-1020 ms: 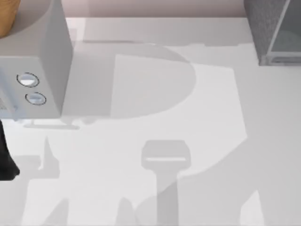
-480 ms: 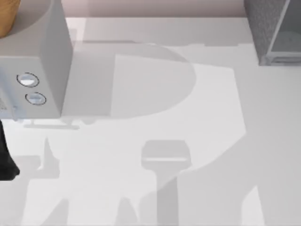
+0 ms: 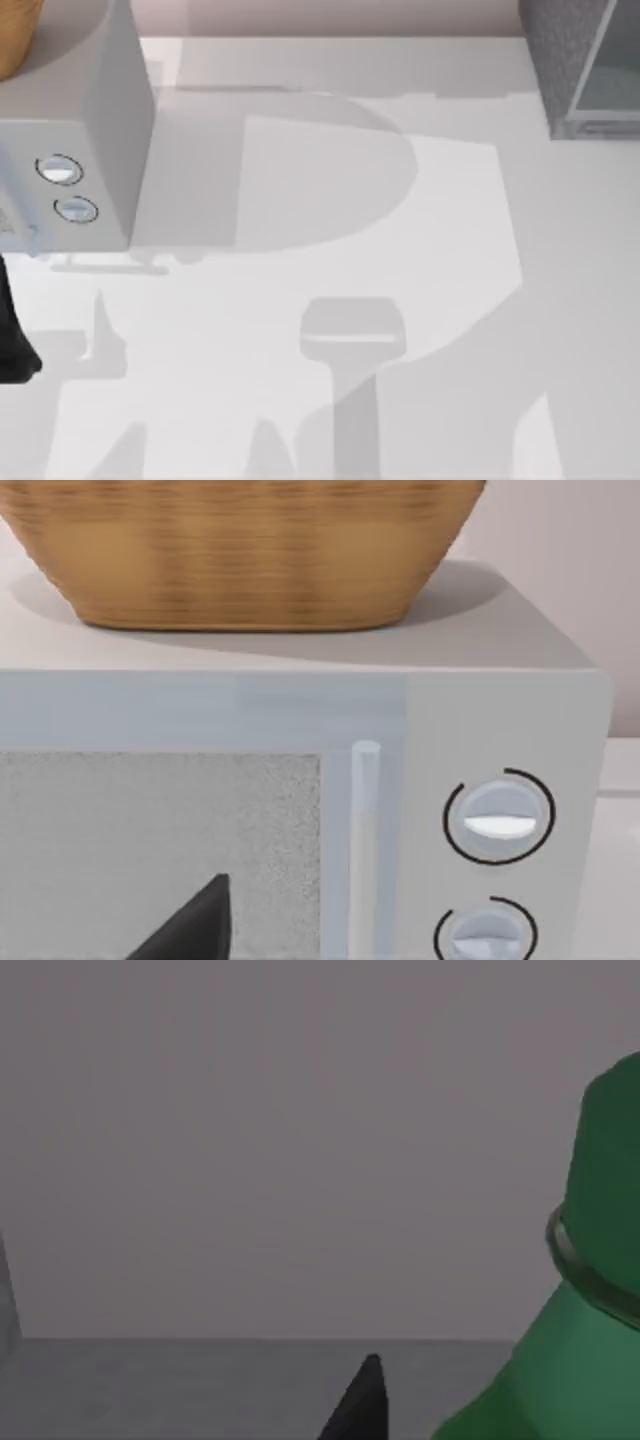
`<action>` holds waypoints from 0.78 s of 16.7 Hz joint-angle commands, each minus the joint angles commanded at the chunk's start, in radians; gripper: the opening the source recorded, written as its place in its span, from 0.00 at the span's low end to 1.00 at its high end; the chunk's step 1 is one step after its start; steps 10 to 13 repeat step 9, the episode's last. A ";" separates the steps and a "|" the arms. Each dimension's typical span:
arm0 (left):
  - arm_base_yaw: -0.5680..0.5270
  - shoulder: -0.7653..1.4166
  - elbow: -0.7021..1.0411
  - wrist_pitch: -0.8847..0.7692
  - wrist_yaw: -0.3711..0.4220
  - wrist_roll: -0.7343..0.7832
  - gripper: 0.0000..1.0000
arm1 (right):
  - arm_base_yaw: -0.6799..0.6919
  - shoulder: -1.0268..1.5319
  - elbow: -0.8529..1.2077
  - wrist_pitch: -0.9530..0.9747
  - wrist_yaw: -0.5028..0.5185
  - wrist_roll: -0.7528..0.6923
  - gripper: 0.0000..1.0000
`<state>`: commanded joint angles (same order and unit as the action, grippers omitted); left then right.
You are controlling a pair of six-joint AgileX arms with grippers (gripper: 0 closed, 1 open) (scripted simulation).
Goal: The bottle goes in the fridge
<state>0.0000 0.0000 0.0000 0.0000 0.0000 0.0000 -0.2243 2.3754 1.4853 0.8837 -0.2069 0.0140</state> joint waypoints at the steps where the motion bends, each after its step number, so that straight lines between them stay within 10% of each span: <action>1: 0.000 0.000 0.000 0.000 0.000 0.000 1.00 | 0.000 0.000 0.000 0.000 0.000 0.000 0.83; 4: 0.000 0.000 0.000 0.000 0.000 0.000 1.00 | 0.000 0.000 0.000 0.000 0.000 0.000 1.00; 13: 0.000 0.000 0.000 0.000 0.000 0.000 1.00 | 0.000 0.000 0.000 0.000 0.000 0.000 1.00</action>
